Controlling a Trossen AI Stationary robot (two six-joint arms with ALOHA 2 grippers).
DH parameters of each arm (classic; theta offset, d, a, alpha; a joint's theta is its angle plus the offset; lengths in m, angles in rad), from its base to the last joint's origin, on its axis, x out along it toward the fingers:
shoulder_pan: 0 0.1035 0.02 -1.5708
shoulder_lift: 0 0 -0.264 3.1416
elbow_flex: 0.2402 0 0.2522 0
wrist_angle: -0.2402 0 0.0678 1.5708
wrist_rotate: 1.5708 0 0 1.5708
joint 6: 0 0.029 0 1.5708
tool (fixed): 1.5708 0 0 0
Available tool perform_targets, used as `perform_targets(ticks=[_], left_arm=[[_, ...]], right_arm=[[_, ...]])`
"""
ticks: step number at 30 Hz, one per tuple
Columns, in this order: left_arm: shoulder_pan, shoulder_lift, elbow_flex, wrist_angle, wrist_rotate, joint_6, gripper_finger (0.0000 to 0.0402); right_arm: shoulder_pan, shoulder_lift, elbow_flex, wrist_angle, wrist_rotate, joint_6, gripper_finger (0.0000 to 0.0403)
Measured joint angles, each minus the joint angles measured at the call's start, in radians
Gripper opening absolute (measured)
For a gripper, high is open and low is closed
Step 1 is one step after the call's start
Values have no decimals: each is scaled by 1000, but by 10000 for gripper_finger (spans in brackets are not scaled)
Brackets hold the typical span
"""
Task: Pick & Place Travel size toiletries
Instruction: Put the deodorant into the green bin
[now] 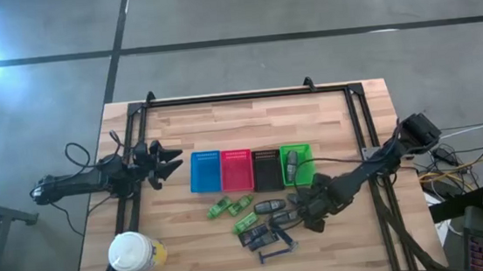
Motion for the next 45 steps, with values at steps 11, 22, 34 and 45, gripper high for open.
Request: perform_targets(ticks=[11,22,34,45], left_arm=[[0,0,0,0,0,0,234],[0,0,0,0,0,0,234],[0,0,0,0,0,0,234],[0,0,0,0,0,0,234]], right_arm=[[123,-138,130,-216,-15,447,196],[100,-302,125,-347,176,954,196],[-181,-373,-12,-147,91,793,196],[-401,-307,-19,-96,8,688,212]])
